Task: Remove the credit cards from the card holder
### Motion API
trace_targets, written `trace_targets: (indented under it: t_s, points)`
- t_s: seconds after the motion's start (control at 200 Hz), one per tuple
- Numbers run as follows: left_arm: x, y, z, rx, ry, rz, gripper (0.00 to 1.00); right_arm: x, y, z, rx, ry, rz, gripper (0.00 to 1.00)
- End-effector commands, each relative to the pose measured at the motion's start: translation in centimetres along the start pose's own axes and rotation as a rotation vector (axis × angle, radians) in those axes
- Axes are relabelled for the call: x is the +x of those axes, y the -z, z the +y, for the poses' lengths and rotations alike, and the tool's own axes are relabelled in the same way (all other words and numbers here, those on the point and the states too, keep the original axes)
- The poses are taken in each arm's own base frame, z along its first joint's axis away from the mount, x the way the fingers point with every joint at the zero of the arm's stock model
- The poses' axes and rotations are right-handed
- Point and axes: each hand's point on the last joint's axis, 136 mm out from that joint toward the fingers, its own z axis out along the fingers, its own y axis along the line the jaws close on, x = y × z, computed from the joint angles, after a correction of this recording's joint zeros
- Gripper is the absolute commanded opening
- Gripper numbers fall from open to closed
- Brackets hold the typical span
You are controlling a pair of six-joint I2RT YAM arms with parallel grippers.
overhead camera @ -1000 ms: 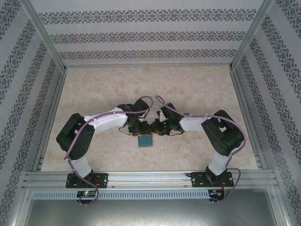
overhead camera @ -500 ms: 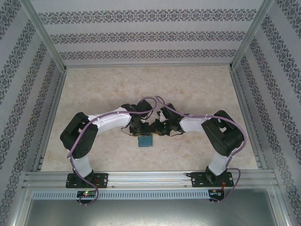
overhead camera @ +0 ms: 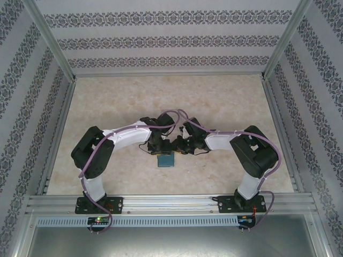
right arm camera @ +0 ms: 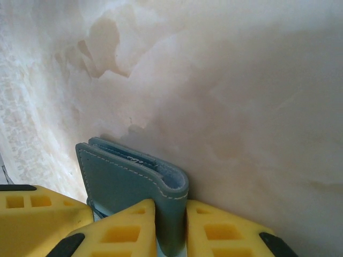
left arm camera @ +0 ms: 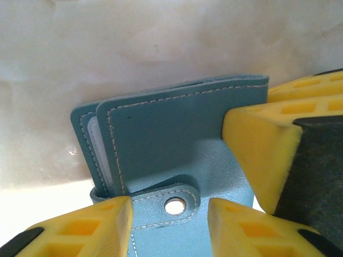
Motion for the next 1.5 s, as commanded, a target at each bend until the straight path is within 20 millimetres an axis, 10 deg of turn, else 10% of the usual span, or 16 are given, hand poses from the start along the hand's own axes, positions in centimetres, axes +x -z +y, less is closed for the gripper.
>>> trace_targets:
  t_s: [0.0,0.325,0.864,1.499]
  points:
    - [3.6,-4.6,2.3,-0.124,-0.028,0.147,0.42,0.8,-0.1,-0.1,0.016,-0.012,0.014,0.20]
    - [3.8,-4.9,2.8,-0.140,-0.041,0.150,0.29,0.7,-0.1,-0.3,0.027,-0.019,0.009,0.20]
    - [4.5,-6.2,2.8,-0.120,-0.074,0.197,0.55,0.4,-0.1,0.1,0.028,-0.021,0.008,0.21]
    - [2.6,-2.7,3.4,-0.144,-0.056,0.057,0.25,0.6,0.8,-0.7,0.086,-0.001,-0.006,0.17]
